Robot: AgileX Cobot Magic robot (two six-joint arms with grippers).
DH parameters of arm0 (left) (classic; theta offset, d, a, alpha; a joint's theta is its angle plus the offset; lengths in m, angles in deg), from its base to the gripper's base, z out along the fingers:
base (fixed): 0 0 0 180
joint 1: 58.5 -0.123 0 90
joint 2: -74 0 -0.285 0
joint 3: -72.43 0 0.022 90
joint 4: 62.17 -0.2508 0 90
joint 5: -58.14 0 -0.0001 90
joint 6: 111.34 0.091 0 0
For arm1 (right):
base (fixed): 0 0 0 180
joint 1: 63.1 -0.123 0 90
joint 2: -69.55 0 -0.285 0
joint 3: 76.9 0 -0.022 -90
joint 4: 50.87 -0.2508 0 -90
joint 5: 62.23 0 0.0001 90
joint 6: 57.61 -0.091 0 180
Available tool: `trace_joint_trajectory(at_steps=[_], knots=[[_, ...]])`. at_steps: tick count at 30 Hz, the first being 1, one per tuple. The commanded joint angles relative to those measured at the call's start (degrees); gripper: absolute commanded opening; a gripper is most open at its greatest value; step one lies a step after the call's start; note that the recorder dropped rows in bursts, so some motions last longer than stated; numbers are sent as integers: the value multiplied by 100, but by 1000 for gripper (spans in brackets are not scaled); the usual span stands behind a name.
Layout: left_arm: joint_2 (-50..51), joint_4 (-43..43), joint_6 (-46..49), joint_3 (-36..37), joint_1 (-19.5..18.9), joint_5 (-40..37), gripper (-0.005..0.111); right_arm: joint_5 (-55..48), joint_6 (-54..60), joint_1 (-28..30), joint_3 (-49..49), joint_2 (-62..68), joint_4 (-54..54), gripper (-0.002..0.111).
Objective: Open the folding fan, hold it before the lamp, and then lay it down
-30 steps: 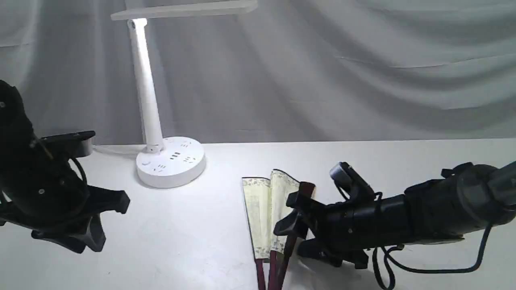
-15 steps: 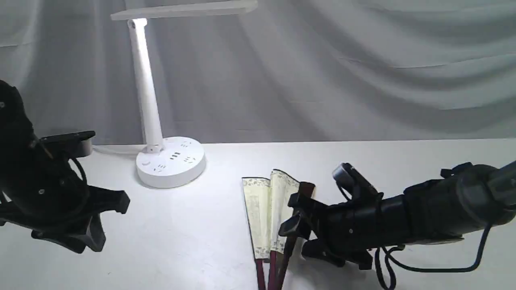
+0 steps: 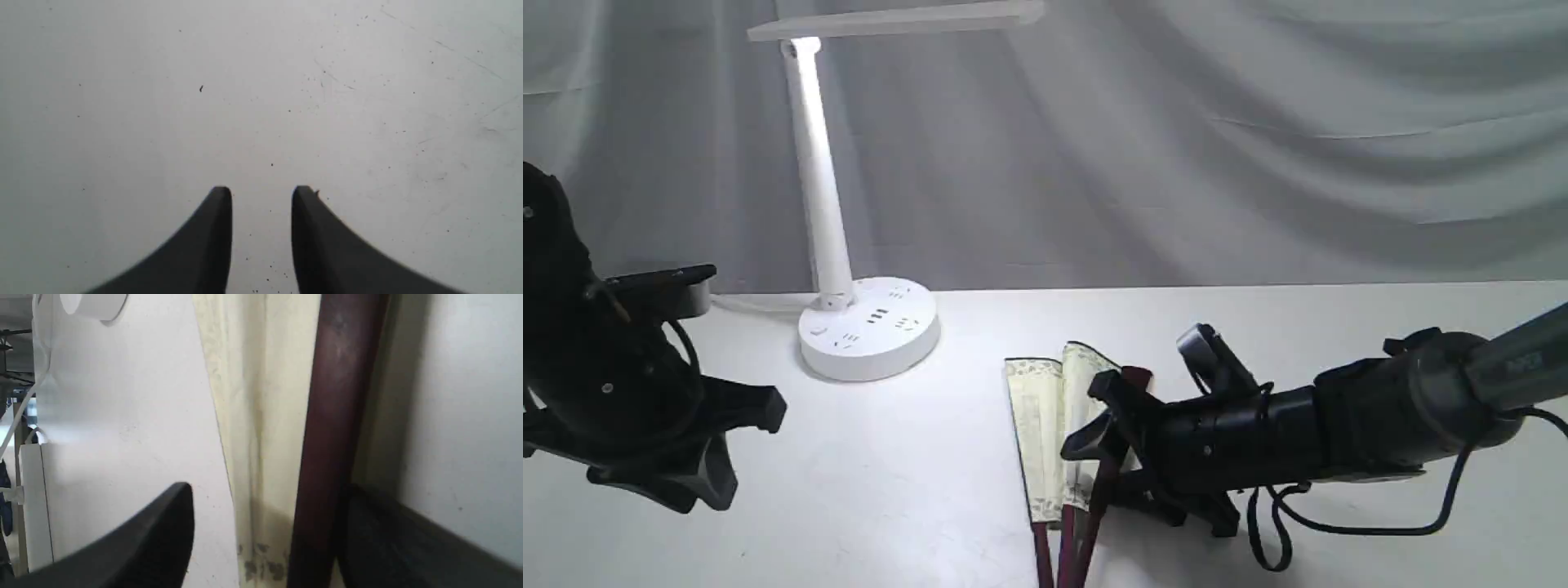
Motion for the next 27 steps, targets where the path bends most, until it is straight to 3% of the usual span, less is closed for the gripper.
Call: trace_joint_trajectory(at_steps=[1, 5, 17, 27], knots=[[-57, -25, -56, 30, -9, 78, 26, -176, -76, -33, 12, 83, 51, 52], [-57, -25, -56, 30, -9, 66, 26, -176, -76, -33, 12, 83, 51, 47], [-57, -25, -56, 30, -9, 100, 26, -537, -57, 16, 12, 83, 51, 1], [-57, -25, -56, 30, -9, 271, 25, -2539, 240, 653, 12, 83, 51, 0]])
